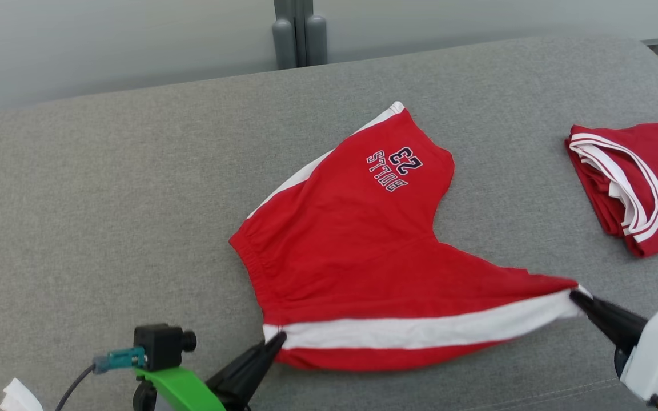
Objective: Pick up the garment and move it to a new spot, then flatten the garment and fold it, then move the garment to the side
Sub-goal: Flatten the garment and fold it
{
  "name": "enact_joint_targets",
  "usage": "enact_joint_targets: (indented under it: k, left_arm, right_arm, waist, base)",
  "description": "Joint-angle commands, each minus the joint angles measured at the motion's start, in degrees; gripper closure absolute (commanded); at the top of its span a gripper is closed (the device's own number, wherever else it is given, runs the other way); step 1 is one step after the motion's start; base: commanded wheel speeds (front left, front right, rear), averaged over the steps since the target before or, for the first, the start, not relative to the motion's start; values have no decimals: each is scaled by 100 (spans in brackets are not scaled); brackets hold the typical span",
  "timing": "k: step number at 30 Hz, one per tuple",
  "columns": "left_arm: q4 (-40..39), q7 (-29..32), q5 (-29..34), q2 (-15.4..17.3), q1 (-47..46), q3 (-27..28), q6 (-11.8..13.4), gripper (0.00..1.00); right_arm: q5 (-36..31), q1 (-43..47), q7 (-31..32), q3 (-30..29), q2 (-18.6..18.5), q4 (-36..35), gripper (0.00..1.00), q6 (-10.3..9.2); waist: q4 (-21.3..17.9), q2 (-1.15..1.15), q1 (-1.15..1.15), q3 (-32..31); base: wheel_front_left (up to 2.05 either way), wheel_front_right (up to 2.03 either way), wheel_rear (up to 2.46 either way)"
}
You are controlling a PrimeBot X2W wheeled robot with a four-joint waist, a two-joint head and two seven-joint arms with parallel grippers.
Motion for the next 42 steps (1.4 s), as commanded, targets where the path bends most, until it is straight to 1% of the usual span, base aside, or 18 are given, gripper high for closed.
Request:
enact_joint_targets:
  k: [1,5,10,15,18,23,27,35,36,37,38,39,40,42]
  left_arm:
    - [71,-66,56,-96,-237,103,-38,100]
    - [421,-222,51,-428,-542,268,-107,100]
    - [1015,-437,58,-855,-1029,548,-198,100]
    - [1634,-609,247,-1246,-1457,779,-94,100]
    - [1929,-649,350,-1475,-1685,808,-70,100]
    - [2314,-684,487,-1851,-1992,841,-144,100]
    - [2530,-703,526,-2070,-2147,828,-227,100]
    - [2850,-728,608,-2359,-2364,892,-366,100]
    - [2873,-731,615,-2383,-2378,897,-380,96]
    - [2906,-735,616,-2400,-2399,903,-405,82]
    - [2933,-738,611,-2410,-2415,912,-408,65]
    - [2967,-740,597,-2427,-2421,929,-423,9]
    - [2992,-741,573,-2447,-2418,936,-441,0]
    - [3030,-744,572,-2475,-2438,955,-455,0]
  right_arm:
    - [-113,-275,-38,18,2,34,100,1]
    - [-436,-1142,-297,218,-91,452,100,1]
    - [-586,-2253,-835,670,-229,1295,100,0]
    - [-701,-3236,-1481,1007,-401,2326,100,0]
    - [-802,-3723,-1749,1131,-516,2879,100,0]
    - [-905,-4514,-2269,1345,-638,3750,100,0]
    - [-946,-5023,-2511,1587,-677,4333,100,0]
    - [-1026,-5710,-2880,1884,-705,5267,100,0]
    - [-1037,-5757,-2918,1928,-715,5349,100,0]
    - [-1055,-5810,-2954,1988,-726,5440,85,0]
    - [-1057,-5851,-3008,2023,-724,5502,39,0]
    - [-1033,-5908,-3095,2029,-707,5585,0,0]
    - [-1021,-5944,-3152,2047,-695,5652,0,0]
    - [-994,-6000,-3257,2128,-678,5789,0,0]
  waist:
    - [71,0,0,84]
    - [198,0,0,209]
    - [415,0,0,436]
    - [699,0,0,712]
    - [875,0,0,888]
    - [1146,0,0,1221]
    - [1305,0,0,1436]
    - [1495,0,0,1692]
    - [1500,0,0,1704]
    - [1503,0,0,1716]
    - [1503,0,0,1722]
    - [1499,0,0,1726]
    - [1495,0,0,1725]
    - [1484,0,0,1713]
  base:
    - [0,0,0]
    - [0,0,0]
    - [0,0,0]
    - [0,0,0]
    - [0,0,0]
    - [0,0,0]
    - [0,0,0]
    - [0,0,0]
    - [0,0,0]
    - [0,0,0]
    - [0,0,0]
    - [0,0,0]
    - [0,0,0]
    - [0,0,0]
